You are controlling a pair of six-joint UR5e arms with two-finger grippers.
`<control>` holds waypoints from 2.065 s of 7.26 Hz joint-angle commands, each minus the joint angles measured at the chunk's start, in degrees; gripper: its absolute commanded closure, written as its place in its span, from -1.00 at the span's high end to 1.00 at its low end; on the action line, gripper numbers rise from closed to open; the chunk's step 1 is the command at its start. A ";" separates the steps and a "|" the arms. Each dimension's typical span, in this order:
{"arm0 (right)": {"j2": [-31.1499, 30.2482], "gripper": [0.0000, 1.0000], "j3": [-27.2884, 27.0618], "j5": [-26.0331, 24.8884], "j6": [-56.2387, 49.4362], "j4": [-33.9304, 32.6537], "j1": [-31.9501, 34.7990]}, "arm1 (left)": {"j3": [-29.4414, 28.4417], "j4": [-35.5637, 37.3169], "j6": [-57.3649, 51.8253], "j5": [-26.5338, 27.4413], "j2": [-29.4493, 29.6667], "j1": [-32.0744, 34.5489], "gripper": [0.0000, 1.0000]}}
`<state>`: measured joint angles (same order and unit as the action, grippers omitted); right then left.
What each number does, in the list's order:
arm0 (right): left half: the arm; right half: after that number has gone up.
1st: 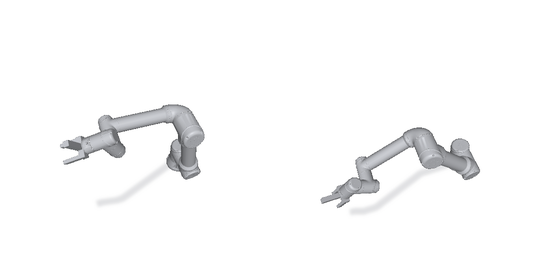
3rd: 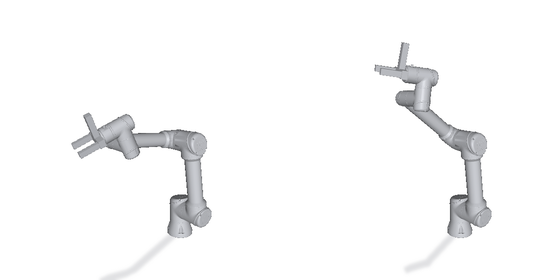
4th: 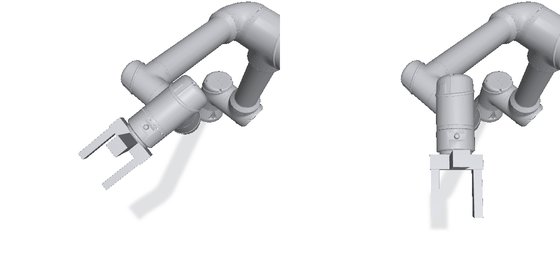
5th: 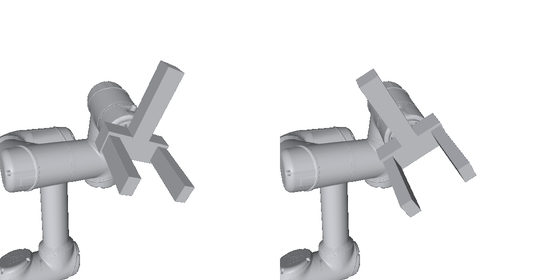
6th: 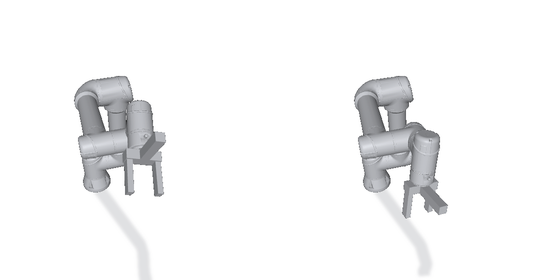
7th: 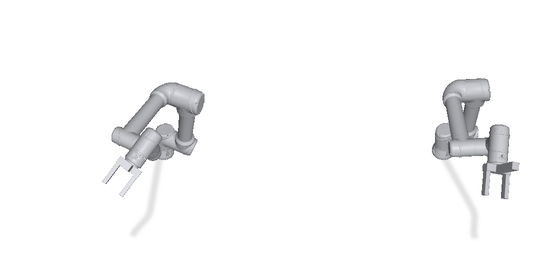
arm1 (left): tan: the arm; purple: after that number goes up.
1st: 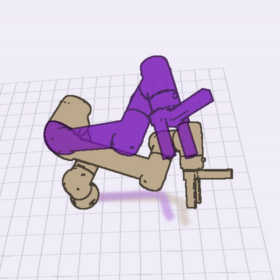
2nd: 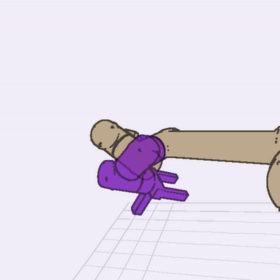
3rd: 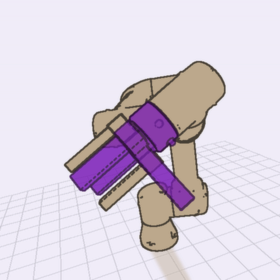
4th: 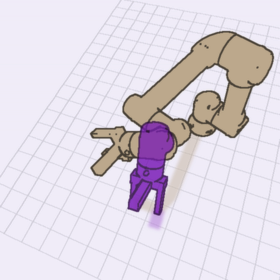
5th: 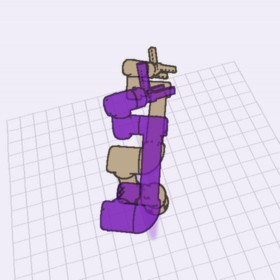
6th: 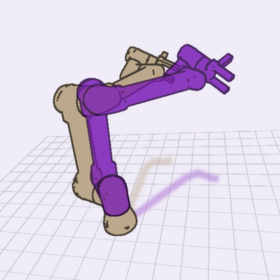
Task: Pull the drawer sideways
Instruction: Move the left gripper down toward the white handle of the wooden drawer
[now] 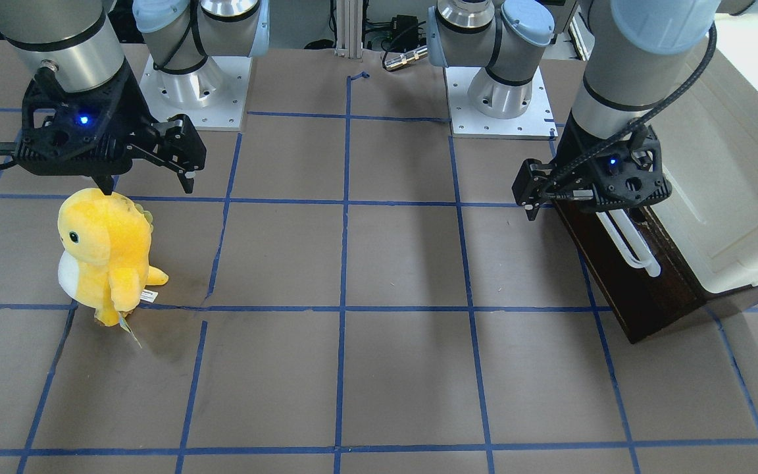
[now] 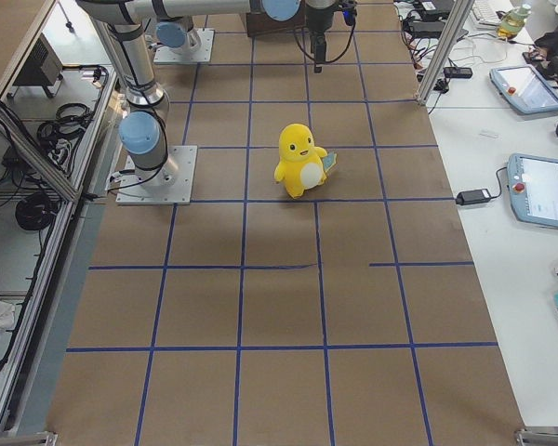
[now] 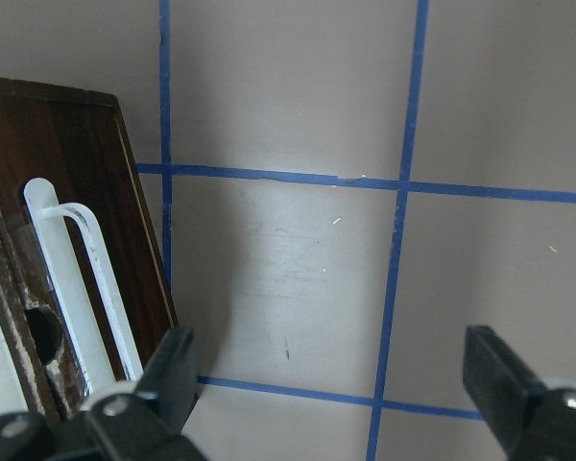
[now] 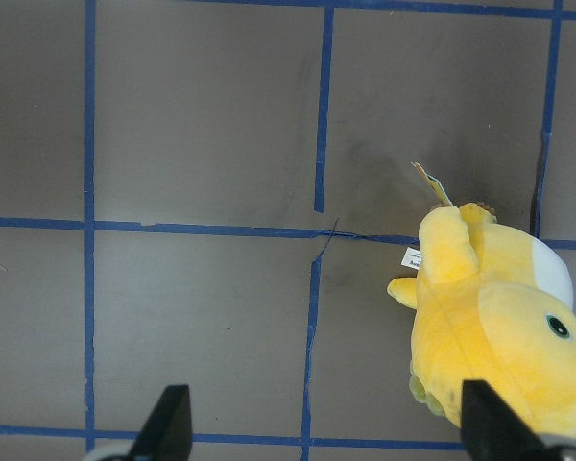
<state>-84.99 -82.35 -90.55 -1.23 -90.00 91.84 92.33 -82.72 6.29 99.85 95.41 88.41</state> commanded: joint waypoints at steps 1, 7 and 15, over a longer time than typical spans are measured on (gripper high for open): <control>0.00 1.00 0.00 0.02 0.00 0.00 0.00 | 4.15 1.07 6.33 8.12 2.05 0.01 1.00; 0.00 1.00 0.00 -0.06 -0.09 0.00 0.00 | 8.39 1.07 15.68 19.42 8.56 -0.51 0.98; 0.00 1.00 0.00 -0.06 0.00 0.00 0.00 | 7.51 3.10 14.19 25.04 11.47 -2.19 0.34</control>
<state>-84.99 -82.35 -90.55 -1.23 -90.00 91.85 99.84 -79.63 20.56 124.26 106.81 86.32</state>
